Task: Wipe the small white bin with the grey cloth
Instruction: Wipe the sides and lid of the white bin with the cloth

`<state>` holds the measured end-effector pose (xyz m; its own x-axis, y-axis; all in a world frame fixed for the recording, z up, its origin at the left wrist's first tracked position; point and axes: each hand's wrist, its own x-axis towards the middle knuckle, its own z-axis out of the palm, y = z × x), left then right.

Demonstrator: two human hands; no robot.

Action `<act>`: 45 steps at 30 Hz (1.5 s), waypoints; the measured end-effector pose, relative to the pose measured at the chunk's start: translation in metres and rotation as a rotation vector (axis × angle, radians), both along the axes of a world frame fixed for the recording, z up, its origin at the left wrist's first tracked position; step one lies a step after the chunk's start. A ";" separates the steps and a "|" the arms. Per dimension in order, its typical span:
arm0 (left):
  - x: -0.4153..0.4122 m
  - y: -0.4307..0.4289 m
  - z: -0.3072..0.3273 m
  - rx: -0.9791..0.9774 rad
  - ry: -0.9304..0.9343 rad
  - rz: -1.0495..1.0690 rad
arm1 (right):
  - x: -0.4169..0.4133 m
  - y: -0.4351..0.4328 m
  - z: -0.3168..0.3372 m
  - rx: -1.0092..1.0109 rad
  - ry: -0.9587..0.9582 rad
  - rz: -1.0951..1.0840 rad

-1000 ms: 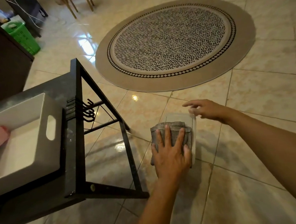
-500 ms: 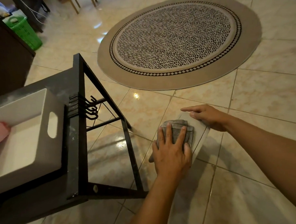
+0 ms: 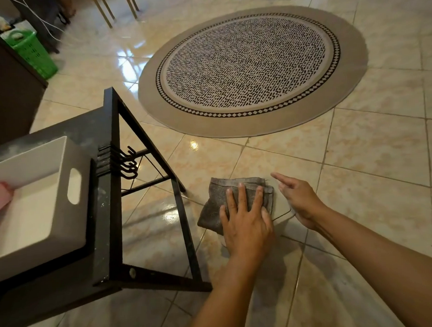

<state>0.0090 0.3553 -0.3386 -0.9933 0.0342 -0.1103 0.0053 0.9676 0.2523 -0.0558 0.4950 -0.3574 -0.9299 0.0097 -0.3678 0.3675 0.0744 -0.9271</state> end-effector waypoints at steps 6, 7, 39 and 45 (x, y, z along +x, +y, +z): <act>-0.021 -0.033 0.003 -0.039 0.048 -0.166 | 0.010 0.006 0.005 -0.073 -0.075 0.073; -0.022 -0.038 -0.001 -0.065 0.036 -0.200 | 0.010 0.007 0.008 -0.099 -0.096 0.100; 0.012 -0.010 -0.013 -0.068 0.054 -0.063 | 0.006 0.011 0.009 -0.186 -0.013 0.128; -0.016 -0.003 0.015 0.028 0.012 -0.085 | 0.005 0.011 0.010 -0.195 -0.018 0.133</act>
